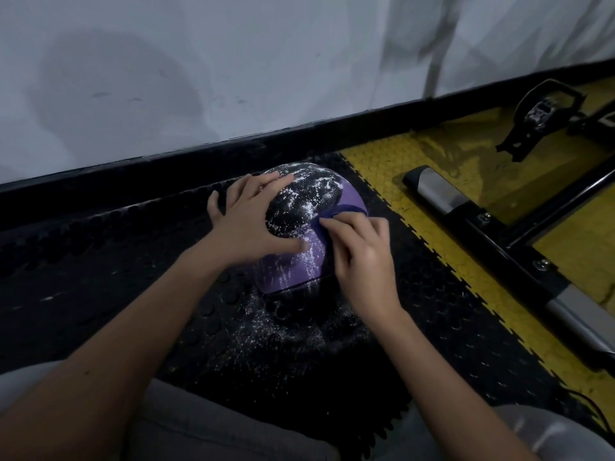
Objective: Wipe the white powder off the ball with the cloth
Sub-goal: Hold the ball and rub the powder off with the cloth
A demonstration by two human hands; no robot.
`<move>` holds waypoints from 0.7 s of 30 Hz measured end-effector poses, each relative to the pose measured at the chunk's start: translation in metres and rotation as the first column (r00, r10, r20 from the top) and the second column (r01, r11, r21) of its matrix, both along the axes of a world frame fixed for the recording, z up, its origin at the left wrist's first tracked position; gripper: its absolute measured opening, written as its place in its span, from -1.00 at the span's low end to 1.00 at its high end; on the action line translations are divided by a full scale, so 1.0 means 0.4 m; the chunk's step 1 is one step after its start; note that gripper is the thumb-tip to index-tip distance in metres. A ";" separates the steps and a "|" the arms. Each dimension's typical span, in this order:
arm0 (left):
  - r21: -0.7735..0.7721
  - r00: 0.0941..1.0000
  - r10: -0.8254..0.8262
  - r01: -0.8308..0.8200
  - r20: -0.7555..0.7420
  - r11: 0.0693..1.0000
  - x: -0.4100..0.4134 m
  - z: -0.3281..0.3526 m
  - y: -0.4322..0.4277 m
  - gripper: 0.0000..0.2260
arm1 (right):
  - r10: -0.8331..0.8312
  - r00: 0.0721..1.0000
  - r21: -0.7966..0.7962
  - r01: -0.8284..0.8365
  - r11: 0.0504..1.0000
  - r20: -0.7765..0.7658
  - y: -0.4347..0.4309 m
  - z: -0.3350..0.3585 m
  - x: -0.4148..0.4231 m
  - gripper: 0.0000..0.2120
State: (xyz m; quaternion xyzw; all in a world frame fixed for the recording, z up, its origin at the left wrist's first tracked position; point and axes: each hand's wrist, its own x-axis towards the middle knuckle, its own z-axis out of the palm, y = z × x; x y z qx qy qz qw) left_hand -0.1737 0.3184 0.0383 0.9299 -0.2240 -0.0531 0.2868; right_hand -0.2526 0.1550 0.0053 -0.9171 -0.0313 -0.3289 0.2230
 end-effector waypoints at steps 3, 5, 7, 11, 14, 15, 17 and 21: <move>-0.014 1.000 -0.009 0.009 -0.017 1.000 0.004 0.001 0.002 -0.01 | -0.138 0.988 0.255 0.150 0.955 -0.063 -0.054 -0.015 0.017 -0.79; -0.011 1.000 -0.012 0.012 -0.022 1.000 0.004 -0.002 -0.002 -0.03 | -0.183 0.978 0.347 0.207 0.915 -0.100 -0.069 -0.021 0.017 -0.79; -0.013 1.000 -0.009 0.009 -0.018 1.000 0.003 -0.006 -0.004 -0.05 | -0.178 0.983 0.307 0.186 0.934 -0.053 -0.038 -0.018 0.004 -0.79; -0.022 1.000 0.007 -0.007 0.002 1.000 0.005 -0.005 -0.002 -0.01 | -0.050 0.998 0.056 0.049 0.997 0.028 0.050 -0.036 -0.038 -0.76; -0.014 1.000 -0.003 0.003 -0.003 1.000 0.011 -0.002 0.003 0.00 | -0.053 0.998 0.094 0.050 0.994 0.022 0.030 -0.046 -0.036 -0.77; -0.018 1.000 -0.012 0.012 -0.004 1.000 0.012 -0.003 0.004 0.00 | -0.093 0.996 0.156 0.090 0.984 0.015 0.012 -0.047 -0.030 -0.77; -0.050 1.000 -0.008 0.009 0.014 0.999 0.012 -0.007 0.003 0.00 | -0.186 0.982 0.265 0.183 0.947 -0.015 -0.026 -0.048 -0.015 -0.77; -0.127 0.991 0.017 -0.001 0.130 0.992 0.000 -0.015 -0.006 -0.06 | -0.190 0.982 0.271 0.187 0.944 -0.015 -0.015 -0.045 -0.019 -0.78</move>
